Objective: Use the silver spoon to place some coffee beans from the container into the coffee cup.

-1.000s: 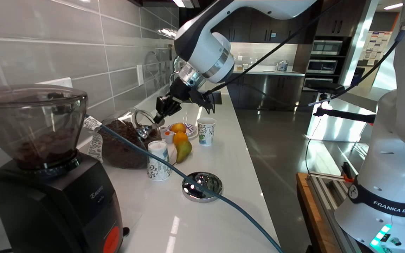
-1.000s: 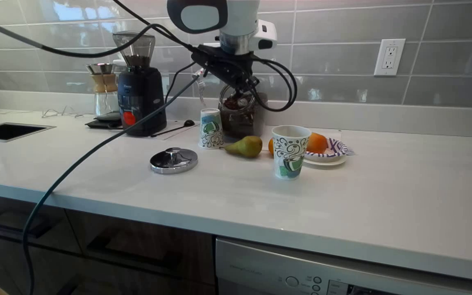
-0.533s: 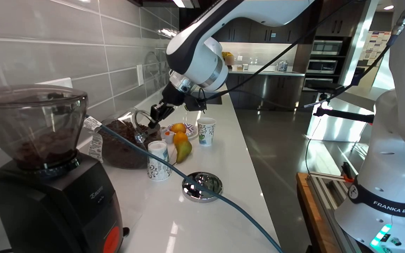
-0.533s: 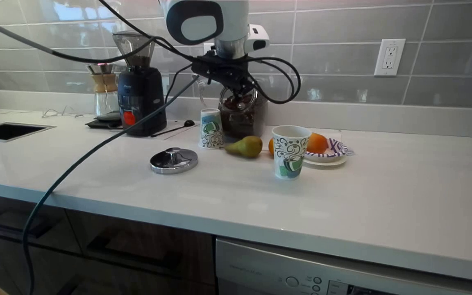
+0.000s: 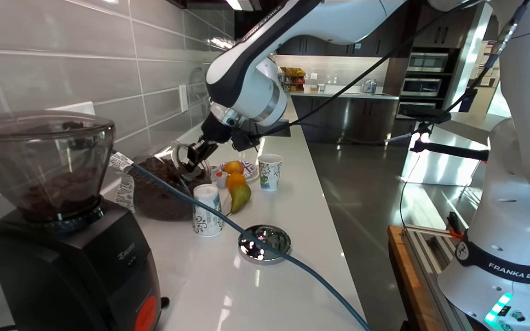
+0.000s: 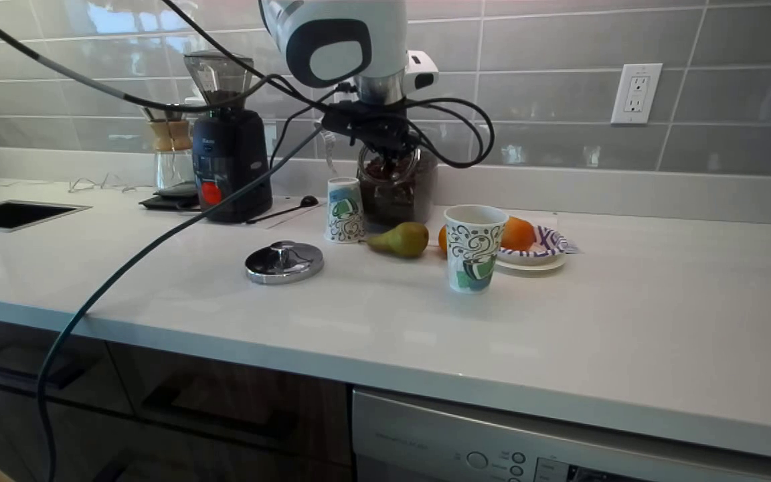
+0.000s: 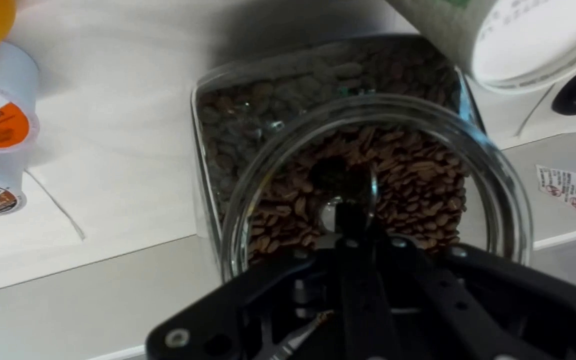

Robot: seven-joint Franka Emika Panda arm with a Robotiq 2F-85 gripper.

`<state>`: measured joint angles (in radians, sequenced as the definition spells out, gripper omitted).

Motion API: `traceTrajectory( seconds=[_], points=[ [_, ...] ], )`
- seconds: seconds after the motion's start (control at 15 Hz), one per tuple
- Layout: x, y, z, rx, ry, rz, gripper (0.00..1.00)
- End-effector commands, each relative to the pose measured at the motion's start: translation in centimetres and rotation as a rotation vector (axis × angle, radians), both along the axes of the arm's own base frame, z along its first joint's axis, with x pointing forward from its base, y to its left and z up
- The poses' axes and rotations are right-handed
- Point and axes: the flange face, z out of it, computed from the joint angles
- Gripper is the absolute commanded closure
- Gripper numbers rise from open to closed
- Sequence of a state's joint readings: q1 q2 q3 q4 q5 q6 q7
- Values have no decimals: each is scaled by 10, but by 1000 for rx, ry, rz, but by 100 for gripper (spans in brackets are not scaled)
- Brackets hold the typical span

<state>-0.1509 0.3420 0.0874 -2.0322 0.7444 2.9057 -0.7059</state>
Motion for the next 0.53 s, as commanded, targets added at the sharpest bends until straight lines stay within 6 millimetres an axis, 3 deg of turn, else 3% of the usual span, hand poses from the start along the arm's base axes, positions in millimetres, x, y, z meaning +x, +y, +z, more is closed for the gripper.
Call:
traceTrajectory(
  seconds=[0.0, 0.07, 0.2, 0.47],
  points=[
    [17, 3, -5, 15, 7, -1, 99],
    [16, 3, -7, 23, 25, -16, 72],
    [12, 0, -7, 46, 49, -42, 64],
    [3, 0, 9, 98, 59, -75, 36]
  ],
)
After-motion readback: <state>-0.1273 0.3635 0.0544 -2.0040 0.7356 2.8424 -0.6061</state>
